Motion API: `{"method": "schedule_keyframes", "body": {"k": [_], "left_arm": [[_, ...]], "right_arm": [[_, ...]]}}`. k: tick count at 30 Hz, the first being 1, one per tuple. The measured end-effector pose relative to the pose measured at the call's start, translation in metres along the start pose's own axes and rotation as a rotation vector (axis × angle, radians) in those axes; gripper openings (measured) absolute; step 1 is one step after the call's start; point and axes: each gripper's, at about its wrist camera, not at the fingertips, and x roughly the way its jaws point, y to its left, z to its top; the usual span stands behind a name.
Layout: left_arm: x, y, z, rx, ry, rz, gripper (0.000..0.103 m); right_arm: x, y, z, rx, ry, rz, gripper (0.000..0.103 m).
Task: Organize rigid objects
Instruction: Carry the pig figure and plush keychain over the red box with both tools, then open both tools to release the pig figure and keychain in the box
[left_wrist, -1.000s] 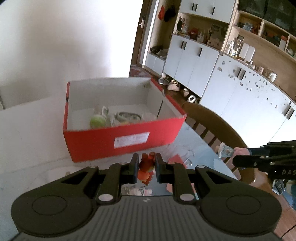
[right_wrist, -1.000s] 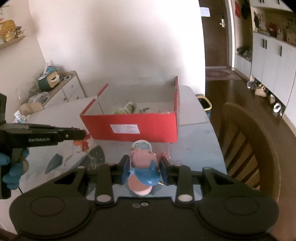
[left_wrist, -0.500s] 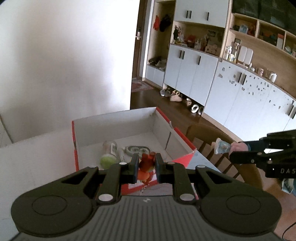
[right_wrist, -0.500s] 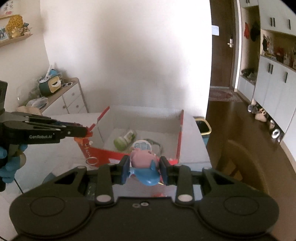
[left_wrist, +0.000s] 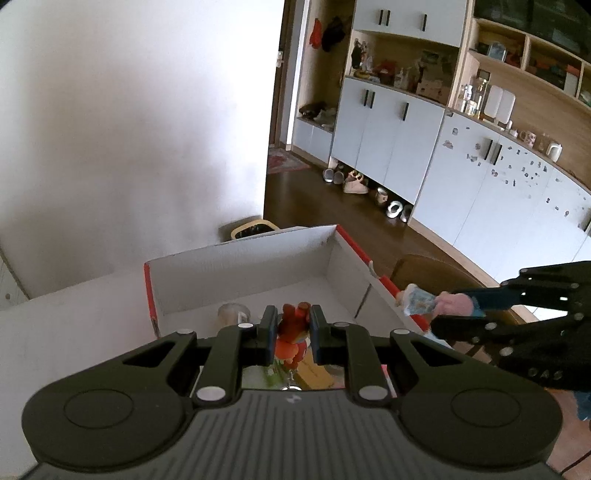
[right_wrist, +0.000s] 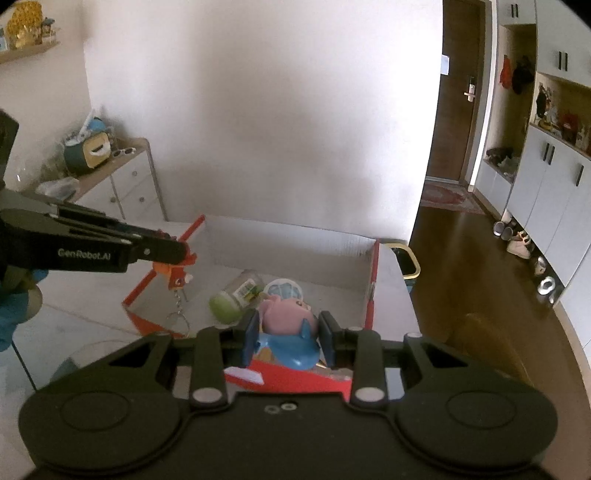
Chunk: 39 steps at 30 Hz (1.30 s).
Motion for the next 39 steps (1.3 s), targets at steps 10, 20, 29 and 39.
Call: {"method": "schedule_keyframes", "body": {"k": [10, 20, 29, 39], "left_arm": [[0.052, 0.012, 0.019, 0.001, 0.034, 0.007, 0.017], [0.114, 0.028, 0.026, -0.012, 0.102, 0.008, 0.017], [0.158, 0.039, 0.020, -0.047, 0.178, 0.008, 0.017], [0.182, 0.042, 0.007, -0.041, 0.259, 0.000, 0.017]], "right_arm": [[0.069, 0.004, 0.018, -0.050, 0.056, -0.031, 0.033], [0.124, 0.005, 0.019, -0.053, 0.139, -0.041, 0.033], [0.159, 0.009, 0.016, -0.079, 0.206, -0.083, 0.033], [0.173, 0.015, 0.006, -0.095, 0.277, -0.073, 0.033]]}}
